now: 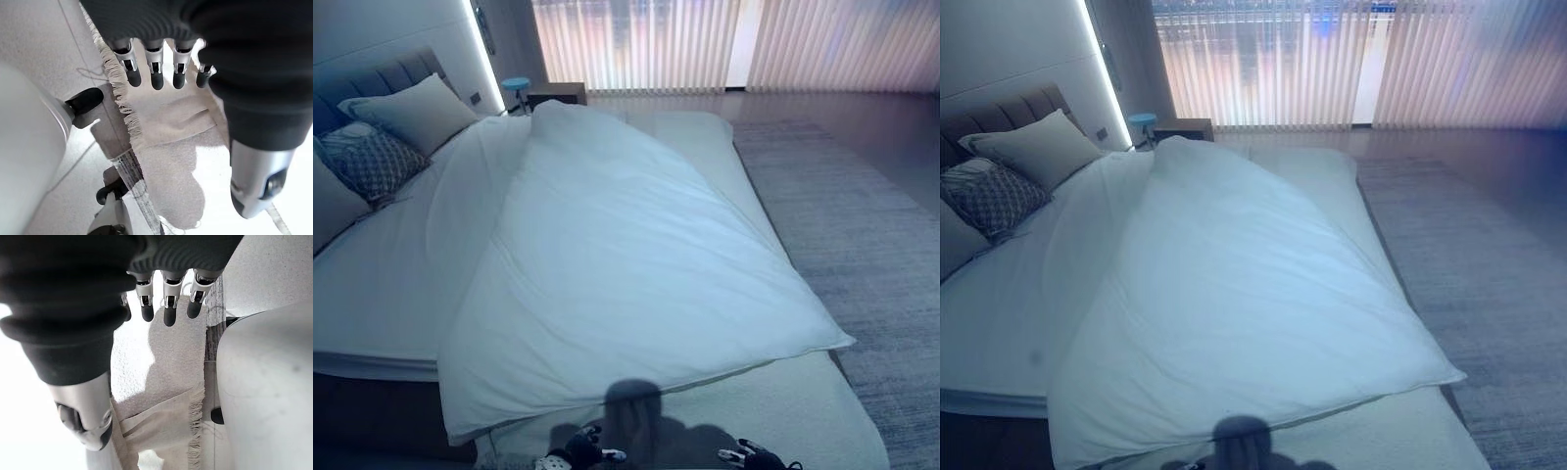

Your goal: Make the bed

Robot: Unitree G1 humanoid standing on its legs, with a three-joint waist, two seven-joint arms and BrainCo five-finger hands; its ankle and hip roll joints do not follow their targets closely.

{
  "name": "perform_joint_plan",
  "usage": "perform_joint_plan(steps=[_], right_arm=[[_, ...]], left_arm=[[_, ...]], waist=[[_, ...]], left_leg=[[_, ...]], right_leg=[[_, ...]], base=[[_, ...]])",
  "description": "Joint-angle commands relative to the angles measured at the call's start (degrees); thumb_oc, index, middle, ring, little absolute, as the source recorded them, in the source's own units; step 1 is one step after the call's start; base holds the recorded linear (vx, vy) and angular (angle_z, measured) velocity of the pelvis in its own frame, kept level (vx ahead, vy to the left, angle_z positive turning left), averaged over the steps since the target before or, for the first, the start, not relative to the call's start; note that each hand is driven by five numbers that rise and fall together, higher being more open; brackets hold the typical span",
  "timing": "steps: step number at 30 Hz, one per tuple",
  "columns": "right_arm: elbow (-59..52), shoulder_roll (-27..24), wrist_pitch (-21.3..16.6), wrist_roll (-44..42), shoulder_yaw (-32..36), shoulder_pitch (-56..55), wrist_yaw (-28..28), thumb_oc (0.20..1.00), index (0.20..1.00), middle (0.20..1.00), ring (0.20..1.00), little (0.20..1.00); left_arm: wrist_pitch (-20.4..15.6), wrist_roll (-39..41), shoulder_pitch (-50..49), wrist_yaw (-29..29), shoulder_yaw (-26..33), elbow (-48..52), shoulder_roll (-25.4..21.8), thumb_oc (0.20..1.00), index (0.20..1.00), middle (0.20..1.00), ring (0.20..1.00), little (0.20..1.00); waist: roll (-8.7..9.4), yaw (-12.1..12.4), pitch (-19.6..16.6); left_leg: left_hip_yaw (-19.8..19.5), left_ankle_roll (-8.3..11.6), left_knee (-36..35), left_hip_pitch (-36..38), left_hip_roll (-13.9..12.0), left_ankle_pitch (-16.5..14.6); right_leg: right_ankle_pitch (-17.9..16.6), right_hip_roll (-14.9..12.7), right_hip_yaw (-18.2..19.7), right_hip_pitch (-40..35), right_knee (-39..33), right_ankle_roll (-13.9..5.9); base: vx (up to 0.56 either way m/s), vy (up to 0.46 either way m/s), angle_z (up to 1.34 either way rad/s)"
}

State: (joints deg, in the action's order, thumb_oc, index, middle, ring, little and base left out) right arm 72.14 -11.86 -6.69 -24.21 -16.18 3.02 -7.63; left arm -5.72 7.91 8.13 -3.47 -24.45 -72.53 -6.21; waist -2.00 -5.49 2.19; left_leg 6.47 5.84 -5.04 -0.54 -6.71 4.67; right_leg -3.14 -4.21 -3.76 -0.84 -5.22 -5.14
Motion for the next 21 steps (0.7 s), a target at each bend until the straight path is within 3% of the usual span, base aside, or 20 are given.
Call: perform_joint_plan(steps=[1, 6, 12, 16, 21], right_arm=[[-0.2, 2.2, -2.4, -2.0, -0.7, 2.7, 0.1, 1.000, 1.000, 1.000, 1.000, 1.000], [-4.2, 1.6, -3.5, -5.6, -1.3, 4.2, 0.9, 1.000, 1.000, 1.000, 1.000, 1.000], [-10.3, 0.8, -4.6, -11.0, -3.0, 7.5, 2.6, 1.000, 1.000, 1.000, 1.000, 1.000], [-14.6, 0.0, -5.6, -13.3, -3.4, 8.8, 3.4, 1.000, 1.000, 1.000, 1.000, 1.000], [-17.7, -0.6, -6.1, -14.0, -3.6, 9.5, 3.6, 1.000, 1.000, 1.000, 1.000, 1.000]], left_arm=[[-2.2, 4.4, 3.5, -0.5, 2.3, -0.7, 1.1, 1.000, 1.000, 1.000, 1.000, 1.000], [-1.6, 16.7, 6.7, 0.0, 4.1, 1.0, 2.3, 1.000, 1.000, 1.000, 1.000, 1.000], [-1.0, 33.4, 13.9, 1.6, 7.3, 2.3, 4.3, 1.000, 1.000, 1.000, 1.000, 1.000], [-1.2, 42.4, 18.8, 3.1, 10.2, 4.5, 5.2, 1.000, 1.000, 1.000, 1.000, 1.000], [-1.6, 48.5, 22.7, 4.4, 13.4, 5.9, 5.8, 1.000, 1.000, 1.000, 1.000, 1.000]], waist=[[2.95, -0.5, 1.3], [3.60, -1.0, 5.7], [4.93, -2.3, 11.7], [4.85, -3.5, 14.1], [4.86, -4.9, 15.5]], left_leg=[[1.9, -4.24, 0.0, 0.0, 4.6, -4.2], [2.3, -4.23, 0.2, -3.1, 4.2, -2.5], [1.6, -3.38, 13.5, -16.3, 4.0, -4.5], [1.4, -2.34, 21.9, -26.5, 2.4, -5.8], [1.6, -1.75, 28.8, -33.9, 0.4, -7.4]], right_leg=[[0.1, 0.9, 0.9, 2.5, 0.3, -1.63], [1.4, 1.7, 1.1, 8.2, 5.5, -1.16], [3.1, 2.1, -0.1, 19.3, 15.5, -1.22], [4.3, 1.7, -0.8, 28.5, 22.9, -1.25], [6.3, 1.7, -0.9, 36.2, 29.5, -0.75]], base=[[-0.08, -0.002, -0.01], [-0.12, -0.002, -0.05], [-0.21, -0.036, -0.04], [-0.14, -0.050, 0.07], [-0.07, -0.032, 0.02]])
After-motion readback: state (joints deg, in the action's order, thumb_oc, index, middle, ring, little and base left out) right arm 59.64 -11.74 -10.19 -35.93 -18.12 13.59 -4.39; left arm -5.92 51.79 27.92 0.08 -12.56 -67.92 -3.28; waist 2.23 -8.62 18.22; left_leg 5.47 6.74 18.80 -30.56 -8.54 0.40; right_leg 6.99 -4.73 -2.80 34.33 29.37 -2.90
